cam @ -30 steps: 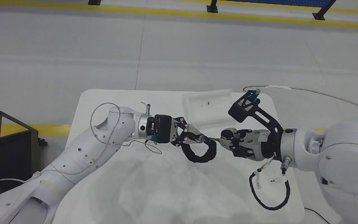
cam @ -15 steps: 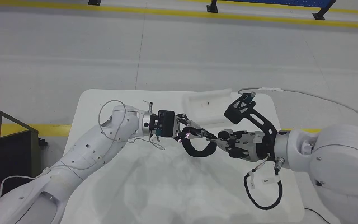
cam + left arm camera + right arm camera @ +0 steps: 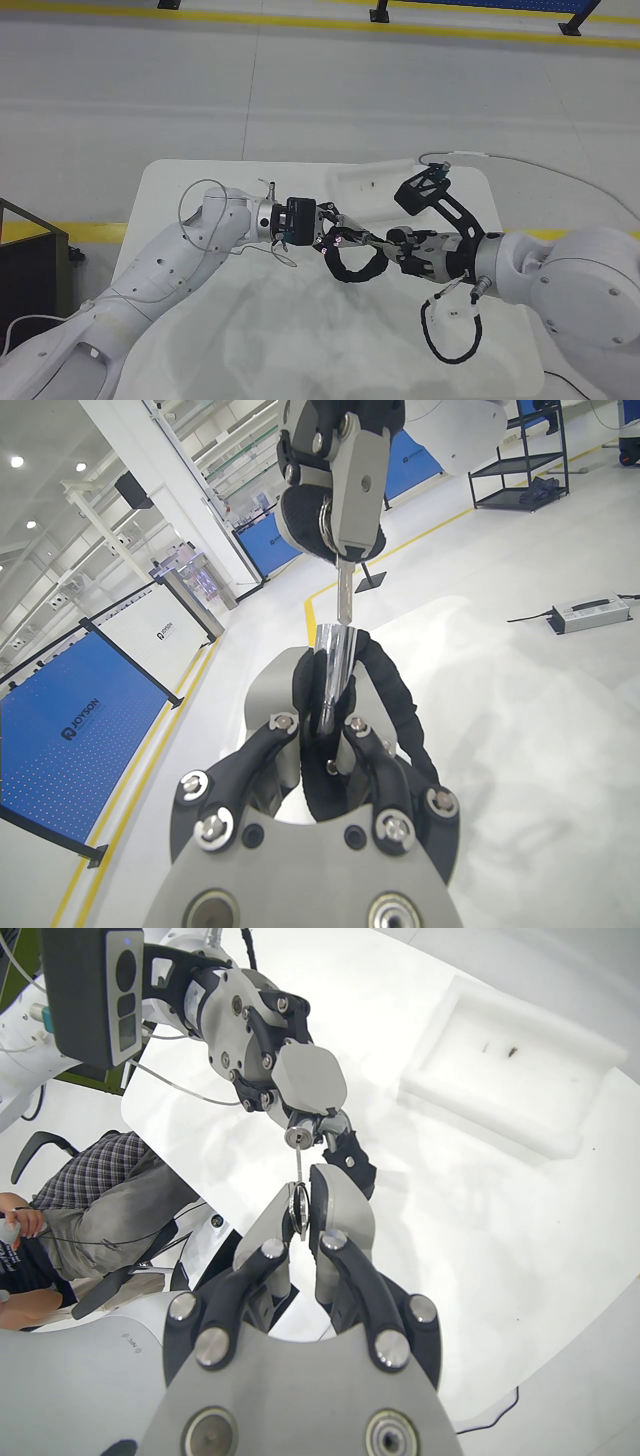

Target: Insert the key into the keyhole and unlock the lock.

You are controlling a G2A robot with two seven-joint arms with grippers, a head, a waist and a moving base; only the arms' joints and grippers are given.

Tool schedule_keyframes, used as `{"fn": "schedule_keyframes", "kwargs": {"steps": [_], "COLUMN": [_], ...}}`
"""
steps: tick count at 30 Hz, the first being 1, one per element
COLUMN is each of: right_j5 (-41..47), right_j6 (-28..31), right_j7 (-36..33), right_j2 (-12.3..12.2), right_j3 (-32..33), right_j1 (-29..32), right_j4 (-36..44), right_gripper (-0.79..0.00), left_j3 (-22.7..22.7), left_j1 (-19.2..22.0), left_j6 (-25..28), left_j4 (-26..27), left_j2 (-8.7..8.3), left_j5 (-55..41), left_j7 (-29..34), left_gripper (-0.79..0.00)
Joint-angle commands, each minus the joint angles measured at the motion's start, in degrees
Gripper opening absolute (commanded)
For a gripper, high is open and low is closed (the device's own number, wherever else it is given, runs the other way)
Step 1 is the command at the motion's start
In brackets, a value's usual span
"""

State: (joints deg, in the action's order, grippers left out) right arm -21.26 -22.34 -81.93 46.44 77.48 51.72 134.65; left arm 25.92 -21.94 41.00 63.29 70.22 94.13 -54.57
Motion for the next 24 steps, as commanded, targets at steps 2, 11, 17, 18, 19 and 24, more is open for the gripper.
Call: {"fn": "schedule_keyframes", "kwargs": {"steps": [2,11,17,18,19,24], "right_j5": [0.0,-0.4,0.5,1.0,1.4,2.3], "right_j6": [-0.9,-1.6,-1.9,-1.9,-1.9,-2.0], "right_j7": [0.8,1.6,1.9,1.9,1.9,2.0], "right_j2": [-0.3,-1.6,-2.4,-2.4,-2.5,-3.0], "right_j3": [-0.5,-1.4,-2.3,-2.5,-2.8,-3.7], "right_j1": [-0.1,-0.7,-1.5,-1.9,-2.2,-3.3], "right_j4": [0.0,0.0,0.0,0.0,0.0,0.0], "right_gripper": [-0.785,-0.785,-0.785,-0.785,-0.785,-0.785], "left_j3": [0.5,1.8,2.4,2.5,2.7,3.1], "left_j1": [-0.3,-1.0,-1.3,-1.4,-1.5,-1.8], "left_j6": [0.2,0.8,1.4,1.5,1.5,1.7], "left_j4": [-0.1,0.1,0.2,0.2,0.2,0.2], "left_j2": [0.04,0.22,0.36,0.38,0.41,0.54], "left_j5": [0.4,1.4,2.0,2.1,2.2,2.8], "left_j7": [0.1,0.1,0.0,0.0,0.0,0.2], "left_gripper": [-0.785,-0.785,-0.785,-0.785,-0.785,-0.785]}}
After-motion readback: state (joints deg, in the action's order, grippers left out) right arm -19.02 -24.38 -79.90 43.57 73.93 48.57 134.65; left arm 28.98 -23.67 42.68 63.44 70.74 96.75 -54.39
